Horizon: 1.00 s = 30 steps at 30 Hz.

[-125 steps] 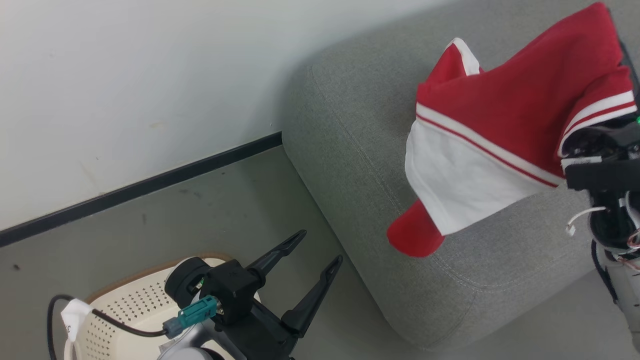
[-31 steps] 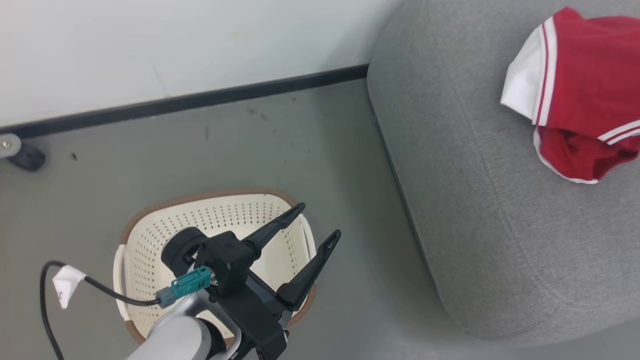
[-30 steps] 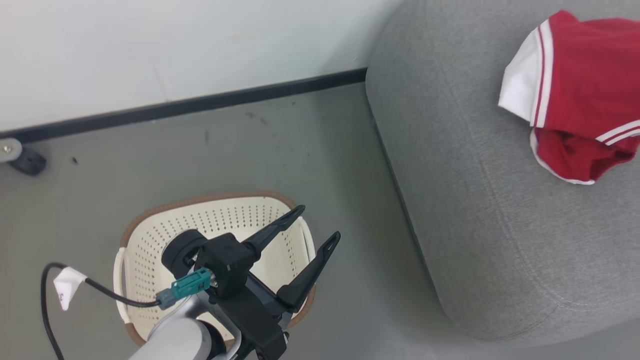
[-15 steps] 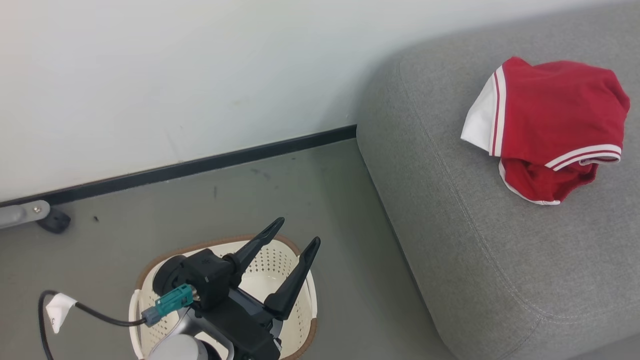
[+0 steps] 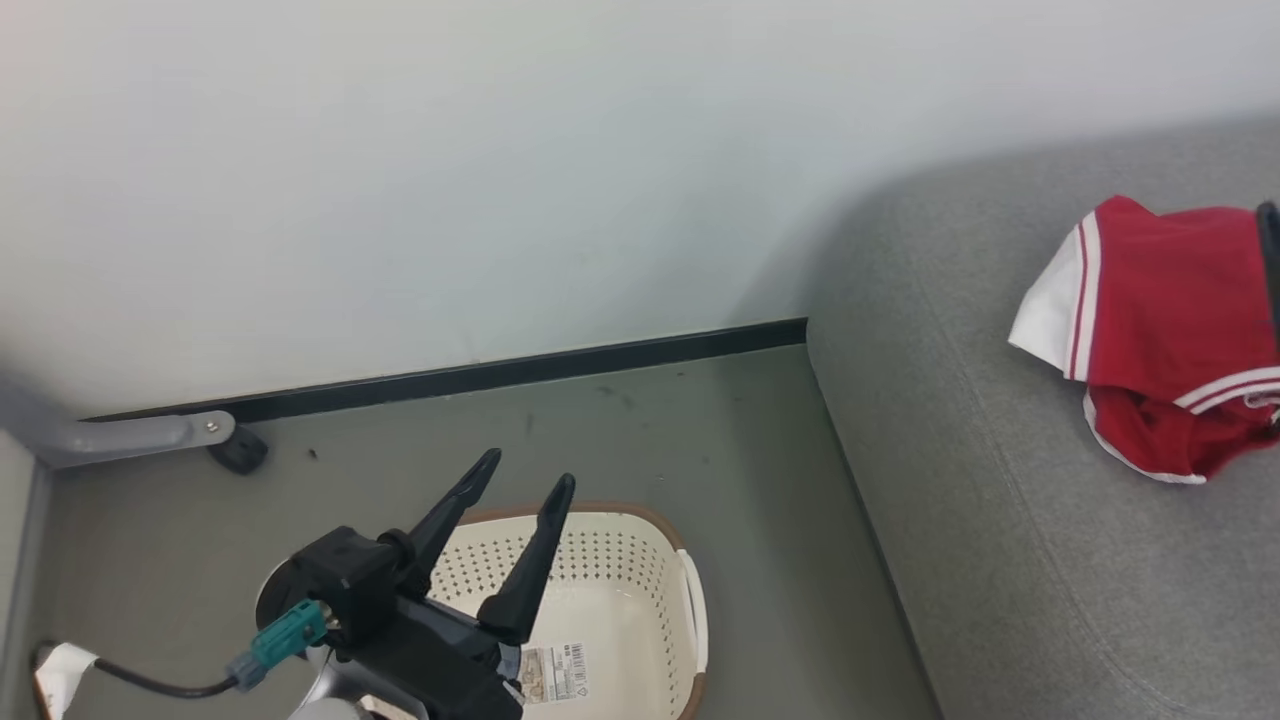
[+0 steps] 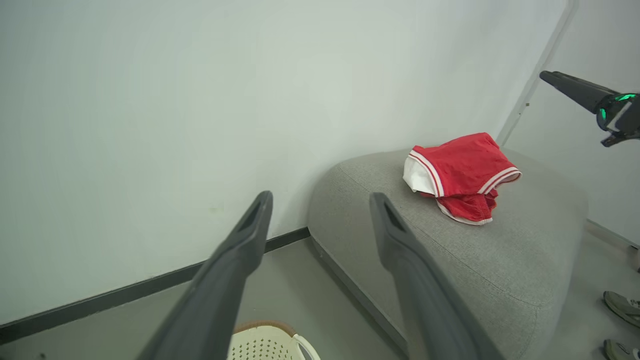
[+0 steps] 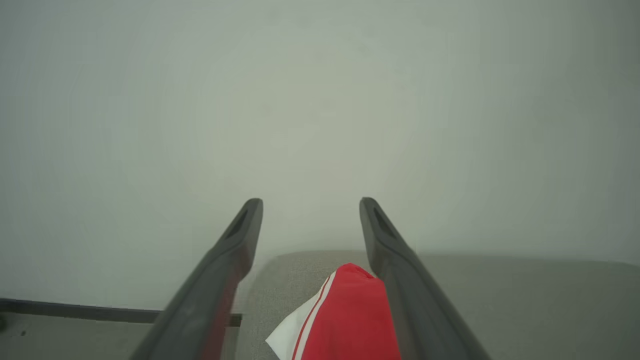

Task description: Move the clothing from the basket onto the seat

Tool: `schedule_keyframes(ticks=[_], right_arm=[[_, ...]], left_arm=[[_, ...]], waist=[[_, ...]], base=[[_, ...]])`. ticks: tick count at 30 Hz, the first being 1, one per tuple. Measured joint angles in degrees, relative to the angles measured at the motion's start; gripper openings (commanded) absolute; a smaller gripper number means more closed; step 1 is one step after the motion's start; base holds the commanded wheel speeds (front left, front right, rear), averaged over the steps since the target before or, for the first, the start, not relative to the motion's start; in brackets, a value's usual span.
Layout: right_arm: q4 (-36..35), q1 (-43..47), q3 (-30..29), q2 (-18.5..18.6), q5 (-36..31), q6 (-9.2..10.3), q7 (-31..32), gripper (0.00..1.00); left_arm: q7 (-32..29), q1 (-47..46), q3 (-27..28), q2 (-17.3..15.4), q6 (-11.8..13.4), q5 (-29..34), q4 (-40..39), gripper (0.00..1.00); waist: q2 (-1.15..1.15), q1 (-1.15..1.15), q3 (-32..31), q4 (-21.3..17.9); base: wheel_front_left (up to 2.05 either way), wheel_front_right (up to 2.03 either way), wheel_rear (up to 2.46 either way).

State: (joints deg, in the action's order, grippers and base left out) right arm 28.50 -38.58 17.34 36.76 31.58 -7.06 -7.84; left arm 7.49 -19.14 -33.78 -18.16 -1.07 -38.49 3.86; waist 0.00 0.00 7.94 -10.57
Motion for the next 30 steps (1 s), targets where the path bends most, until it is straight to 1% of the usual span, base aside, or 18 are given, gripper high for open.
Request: schedule_keyframes(ticks=[4, 8, 12, 15, 20, 23, 25, 27, 28, 30], right_arm=[[-5.8, 6.7, -0.5, 0.0, 0.8, 0.35, -2.3, 1.0], [-12.0, 14.0, -0.7, -0.3, 0.8, 2.36, -4.0, 1.0], [-19.1, 20.2, -0.1, -2.0, 0.7, 4.16, -4.9, 1.0], [-22.7, 24.3, 0.3, -3.3, 0.7, 5.58, -5.4, 1.0], [-25.9, 28.7, 1.1, -5.4, -0.1, 8.12, -5.9, 1.0], [-26.6, 30.2, 1.6, -6.8, -1.0, 9.28, -6.0, 1.0], [-26.6, 30.3, 1.8, -7.5, -1.0, 9.61, -6.0, 1.0], [-27.0, 31.0, 2.6, -9.4, -1.7, 9.83, -6.4, 1.0], [-26.9, 31.7, 2.6, -9.7, -1.8, 9.87, -6.4, 1.0], [-26.7, 33.4, 2.4, -10.0, -1.9, 10.55, -6.4, 1.0]], left_arm=[[1.0, 2.1, 1.6, -0.7, 1.5, -0.3, -0.1, 1.0], [2.3, 4.4, 3.6, -1.8, 3.2, -0.7, -0.4, 1.0], [3.1, 6.9, 5.6, -3.2, 4.2, -1.3, -1.3, 1.0], [3.5, 8.1, 6.6, -3.6, 4.7, -1.3, -1.9, 1.0], [4.4, 9.8, 8.7, -4.5, 5.6, -1.4, -2.5, 1.0], [5.0, 11.0, 10.0, -4.8, 6.2, -1.4, -2.6, 1.0], [5.3, 11.5, 10.6, -4.7, 6.2, -1.4, -2.6, 1.0], [6.0, 13.3, 11.7, -4.9, 6.9, -0.6, -2.8, 1.0], [6.1, 14.1, 11.8, -4.8, 7.1, -0.3, -3.0, 1.0], [6.3, 16.0, 12.2, -4.2, 7.2, 0.1, -3.5, 1.0]], waist=[[0.0, 0.0, -1.1, 2.7], [0.0, 0.0, -2.2, 5.3], [0.0, 0.0, -3.2, 7.5], [0.0, 0.0, -3.8, 8.9], [0.0, 0.0, -4.0, 10.4], [0.0, 0.0, -3.9, 10.7], [0.0, 0.01, -3.9, 10.6], [0.0, 0.01, -4.2, 10.4], [0.0, 0.0, -4.3, 10.4], [0.0, 0.01, -4.5, 10.3]], base=[[0.0, 0.0, 0.0], [0.0, 0.0, 0.0], [0.0, 0.0, 0.0], [0.0, 0.0, 0.0], [0.0, 0.0, 0.0], [0.0, 0.0, 0.0], [0.0, 0.0, 0.0], [0.0, 0.0, 0.0], [0.0, 0.0, 0.0], [0.0, 0.0, 0.0]])
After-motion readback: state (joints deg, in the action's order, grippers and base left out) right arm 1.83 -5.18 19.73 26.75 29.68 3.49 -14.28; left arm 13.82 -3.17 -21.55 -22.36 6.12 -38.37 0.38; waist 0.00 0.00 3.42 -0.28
